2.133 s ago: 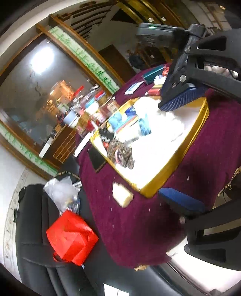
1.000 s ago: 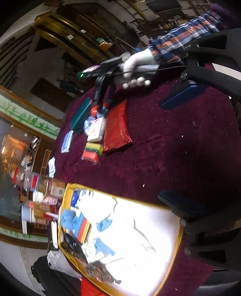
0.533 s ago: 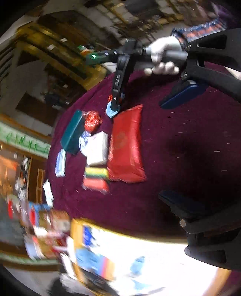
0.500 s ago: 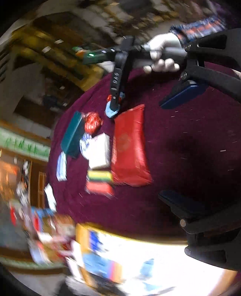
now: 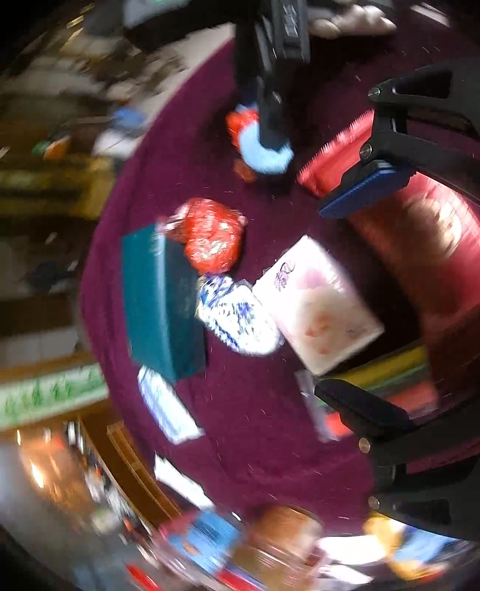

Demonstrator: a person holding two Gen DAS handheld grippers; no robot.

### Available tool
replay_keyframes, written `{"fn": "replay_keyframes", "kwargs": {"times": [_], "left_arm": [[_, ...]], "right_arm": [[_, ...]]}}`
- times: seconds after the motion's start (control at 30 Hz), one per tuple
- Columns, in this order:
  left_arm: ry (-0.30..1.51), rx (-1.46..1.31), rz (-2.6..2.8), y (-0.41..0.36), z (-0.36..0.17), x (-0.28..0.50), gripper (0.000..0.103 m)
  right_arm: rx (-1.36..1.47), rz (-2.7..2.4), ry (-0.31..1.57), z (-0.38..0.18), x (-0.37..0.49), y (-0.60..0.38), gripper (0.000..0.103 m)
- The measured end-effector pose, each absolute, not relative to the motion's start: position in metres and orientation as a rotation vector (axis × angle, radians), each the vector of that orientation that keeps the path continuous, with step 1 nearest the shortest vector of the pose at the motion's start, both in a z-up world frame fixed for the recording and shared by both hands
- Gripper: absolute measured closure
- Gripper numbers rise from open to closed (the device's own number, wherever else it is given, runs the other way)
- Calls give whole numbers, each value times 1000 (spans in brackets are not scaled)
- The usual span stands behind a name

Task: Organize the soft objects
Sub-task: 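Grasp the pink tissue pack with left tool while right tool holds the blue toy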

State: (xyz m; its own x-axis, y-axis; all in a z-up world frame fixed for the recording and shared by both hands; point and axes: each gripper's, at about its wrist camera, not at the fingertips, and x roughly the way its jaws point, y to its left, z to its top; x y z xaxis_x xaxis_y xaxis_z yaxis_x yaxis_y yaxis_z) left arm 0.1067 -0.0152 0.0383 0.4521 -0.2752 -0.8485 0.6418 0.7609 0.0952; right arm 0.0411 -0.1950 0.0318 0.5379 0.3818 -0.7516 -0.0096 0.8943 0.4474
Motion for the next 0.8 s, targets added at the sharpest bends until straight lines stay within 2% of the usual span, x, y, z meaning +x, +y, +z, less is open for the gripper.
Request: {"fn": "replay_keyframes", "kwargs": {"times": [0.17,0.3,0.5,0.8], "left_arm": [[986,561,-608,-28,17,125,10],[988,508,-588,-27,15,130,9],[963,488,-554,-29,19,118,26],[886,413,-562,-26,60,71,27]], "right_arm": [[426,244,982,32,43,-195,56],[433,248,978,31,44,-195,55],[433,247,972,31,43,-196,54],[402,237,959,33,41,-194,55]]}}
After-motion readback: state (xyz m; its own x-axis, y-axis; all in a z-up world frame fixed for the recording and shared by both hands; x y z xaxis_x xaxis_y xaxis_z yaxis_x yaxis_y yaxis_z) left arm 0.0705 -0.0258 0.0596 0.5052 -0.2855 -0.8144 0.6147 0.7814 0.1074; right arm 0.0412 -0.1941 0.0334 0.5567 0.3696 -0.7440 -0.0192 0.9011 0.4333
